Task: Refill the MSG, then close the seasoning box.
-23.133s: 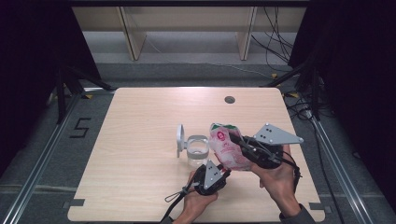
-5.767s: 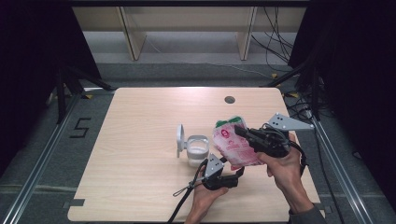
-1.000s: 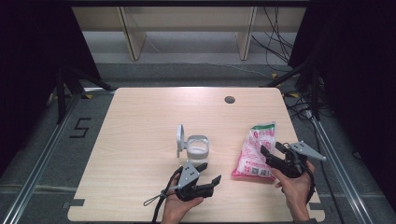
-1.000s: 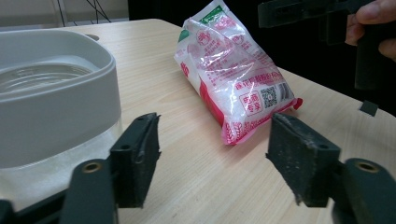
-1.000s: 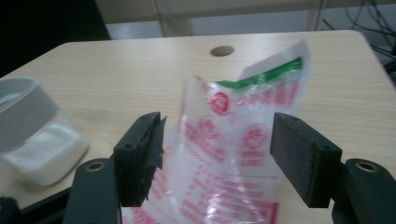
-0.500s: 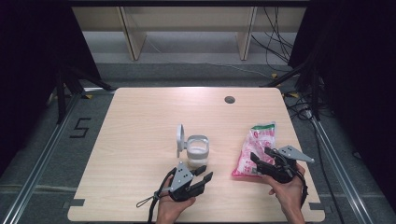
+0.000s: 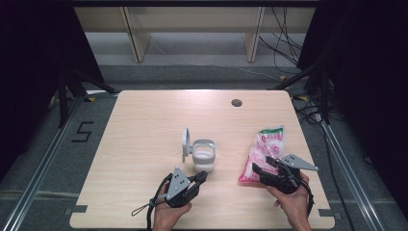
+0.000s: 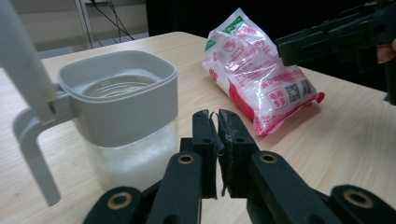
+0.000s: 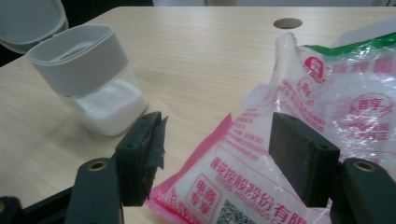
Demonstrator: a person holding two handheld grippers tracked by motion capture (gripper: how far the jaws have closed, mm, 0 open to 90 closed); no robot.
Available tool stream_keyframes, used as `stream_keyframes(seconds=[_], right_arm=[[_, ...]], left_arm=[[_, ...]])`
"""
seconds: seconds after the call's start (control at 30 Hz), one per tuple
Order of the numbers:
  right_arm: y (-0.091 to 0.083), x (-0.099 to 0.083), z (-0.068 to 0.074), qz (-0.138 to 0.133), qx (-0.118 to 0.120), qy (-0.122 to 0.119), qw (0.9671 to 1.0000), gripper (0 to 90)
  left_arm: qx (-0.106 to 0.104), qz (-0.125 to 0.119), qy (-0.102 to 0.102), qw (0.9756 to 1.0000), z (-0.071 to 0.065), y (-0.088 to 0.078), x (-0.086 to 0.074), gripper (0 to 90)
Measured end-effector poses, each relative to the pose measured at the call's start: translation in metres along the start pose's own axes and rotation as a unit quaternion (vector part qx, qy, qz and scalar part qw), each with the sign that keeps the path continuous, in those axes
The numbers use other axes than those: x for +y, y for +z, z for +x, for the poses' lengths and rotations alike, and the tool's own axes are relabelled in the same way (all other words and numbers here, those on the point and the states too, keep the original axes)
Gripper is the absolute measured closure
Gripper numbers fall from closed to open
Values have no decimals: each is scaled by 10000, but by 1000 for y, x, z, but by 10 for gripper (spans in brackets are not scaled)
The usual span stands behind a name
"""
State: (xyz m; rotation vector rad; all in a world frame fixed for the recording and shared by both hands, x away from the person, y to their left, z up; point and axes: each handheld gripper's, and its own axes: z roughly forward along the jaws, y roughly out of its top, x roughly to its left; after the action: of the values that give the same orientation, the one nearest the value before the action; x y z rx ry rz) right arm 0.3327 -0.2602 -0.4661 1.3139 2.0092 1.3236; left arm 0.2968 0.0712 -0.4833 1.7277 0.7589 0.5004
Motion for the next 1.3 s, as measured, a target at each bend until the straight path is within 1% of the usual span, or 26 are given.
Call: stream_keyframes(seconds=[0.03,0.07,0.1,0.13,0.17,0.23,0.3,0.33,0.37,0.4,0.47,0.5,0.53,0.63,0.67,0.7,0.77,0.87,0.9,0.93,1.07,1.1,1.13,1.2,1.27,1.3], right_arm=[[0,0,1,14,-22,-115,9999,359],[0,-1,3,14,21,-51,10000,360],[2,-1,5,23,23,-75,10000,365],[1,-1,6,48,30,-160,9999,368],[1,-2,9,81,131,-16,9999,368],[2,-3,11,26,149,-55,9999,368],[1,-3,11,74,269,-119,9995,368],[1,-4,10,102,196,-174,9996,368],[-1,-5,15,164,198,90,9996,368],[0,-5,14,90,205,33,9997,368],[2,-5,12,18,230,-139,9996,368],[1,-6,13,87,183,-136,9997,368],[1,-6,14,121,187,-109,9997,368],[0,-7,16,138,256,-4,9996,368],[1,-8,16,116,231,-35,9997,367],[0,-8,17,203,235,-5,9995,367],[-1,-8,18,194,299,97,9993,367],[0,-9,18,208,242,6,9995,366],[2,-9,15,118,271,-152,9994,366],[2,-9,15,115,379,-198,9990,366],[2,-9,16,223,336,-179,9990,365],[1,-9,16,214,444,-234,9985,365],[2,-9,18,204,336,-160,9991,364],[3,-8,18,169,335,-217,9991,363],[3,-10,19,142,347,-148,9992,362],[3,-9,19,163,357,-230,9990,361]], left_arm=[[-28,-51,75,10000,2,0,0,871],[43,-3,-69,10000,0,-2,0,878],[47,-18,-4,10000,2,-3,0,879],[102,-8,-44,9999,3,-5,0,883],[84,-48,-11,10000,5,-7,1,883],[147,-55,-89,9998,7,-10,1,886],[191,-38,48,9998,12,-13,1,890],[189,-65,53,9998,14,-14,1,890],[273,-20,-1,9996,15,-16,1,890],[296,14,79,9995,18,-17,1,891],[381,54,39,9993,22,-18,0,893],[438,53,-34,9990,23,-19,-1,893],[433,68,93,9990,26,-20,-1,893],[541,6,-2,9985,30,-24,-3,893],[547,-54,-106,9984,31,-24,-4,893],[561,6,32,9984,33,-26,-3,893],[620,10,-26,9981,35,-27,-4,893],[660,6,-52,9978,37,-28,-4,892],[708,10,-125,9974,38,-28,-4,893],[721,27,-26,9974,40,-29,-4,893],[771,28,-37,9970,46,-29,-3,893],[790,12,-100,9968,47,-29,-2,893],[791,25,-88,9968,48,-28,-2,893],[854,53,-73,9963,51,-28,-1,893],[859,16,-59,9963,54,-27,1,893],[875,-4,-137,9961,54,-26,1,893]])
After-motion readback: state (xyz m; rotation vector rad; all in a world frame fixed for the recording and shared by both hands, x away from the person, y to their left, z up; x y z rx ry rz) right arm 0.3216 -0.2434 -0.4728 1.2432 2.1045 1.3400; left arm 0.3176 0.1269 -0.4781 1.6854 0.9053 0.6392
